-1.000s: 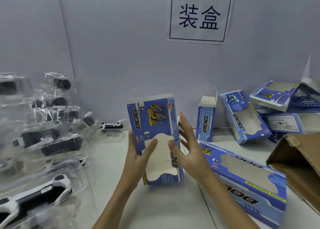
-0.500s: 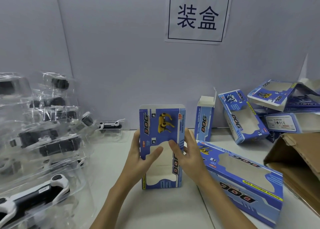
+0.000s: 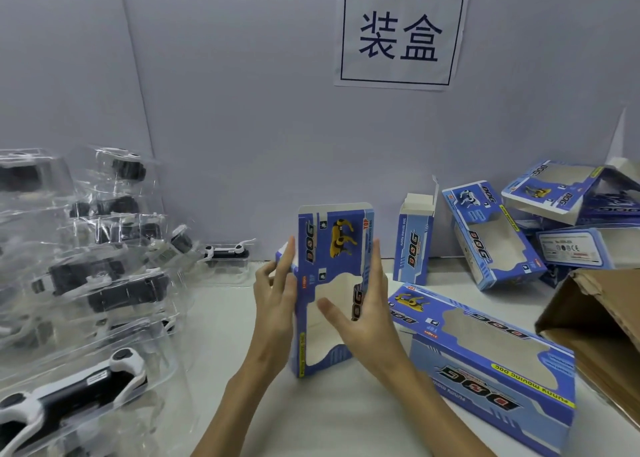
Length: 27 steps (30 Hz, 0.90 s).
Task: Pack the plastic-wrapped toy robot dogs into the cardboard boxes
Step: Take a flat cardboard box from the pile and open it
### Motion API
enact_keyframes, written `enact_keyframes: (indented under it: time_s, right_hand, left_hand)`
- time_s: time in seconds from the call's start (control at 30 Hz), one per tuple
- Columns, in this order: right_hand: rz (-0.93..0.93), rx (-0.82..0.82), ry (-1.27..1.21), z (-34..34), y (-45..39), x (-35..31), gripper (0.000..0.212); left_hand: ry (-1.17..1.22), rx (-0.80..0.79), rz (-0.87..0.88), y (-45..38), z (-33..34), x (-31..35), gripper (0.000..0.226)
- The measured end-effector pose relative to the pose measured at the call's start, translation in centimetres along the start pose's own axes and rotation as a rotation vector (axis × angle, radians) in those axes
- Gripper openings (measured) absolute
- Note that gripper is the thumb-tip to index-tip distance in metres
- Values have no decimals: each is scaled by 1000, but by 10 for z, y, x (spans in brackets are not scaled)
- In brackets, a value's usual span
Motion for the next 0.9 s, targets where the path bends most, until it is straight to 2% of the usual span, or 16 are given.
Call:
enact_keyframes:
  time_s: [0.1,0.2,0.3,0.37,0.47,0.57,0.67,0.73,0.77,0.83,0.9]
  right_hand:
    - [67,16,86,11,-1,-3,142]
    - [95,67,111,8,-3,0,139]
    - [4,-32,-76,-5,-5,10,109]
    - [-55,-61,-287,-17,-5,22,79]
    - [-45,24,-479,-32,-5,32,44]
    - [-11,123,-457,-39,-5,35,30]
    - [-15,151,-393,-34,-6,27,37]
    - [-55,250,-412,-30,-4,22,30]
    - [-80,296,-423,-28,-3,21,31]
    - [-125,272,-364,-23,-2,16,42]
    - [-126,195,-258,-18,-2,10,51]
  left_hand:
    - [6,-34,17,2,2,7,49]
    - [-58,54,52,5,-1,10,56]
    - [51,95,-14,3,-8,5,62]
    - [13,19,-54,2,-5,2,60]
    - [12,-128,-107,3,7,-5,74]
    - [55,-180,-93,3,15,-8,76]
    - [22,-83,-41,4,18,-1,78]
    - [-51,45,-34,4,16,0,81]
    - [-129,108,-12,5,15,2,73]
    - [-236,191,58,6,16,8,58]
    - [-214,220,93,6,14,9,66]
Point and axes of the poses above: each hand's wrist, its own y-axis away from the middle knuckle, its own z-axis out of the palm, x = y × z, the point moved 5 cm from there along -y, towards the middle knuckle, and after that the axes turned 15 degrees about -x, right-handed, at the moved point
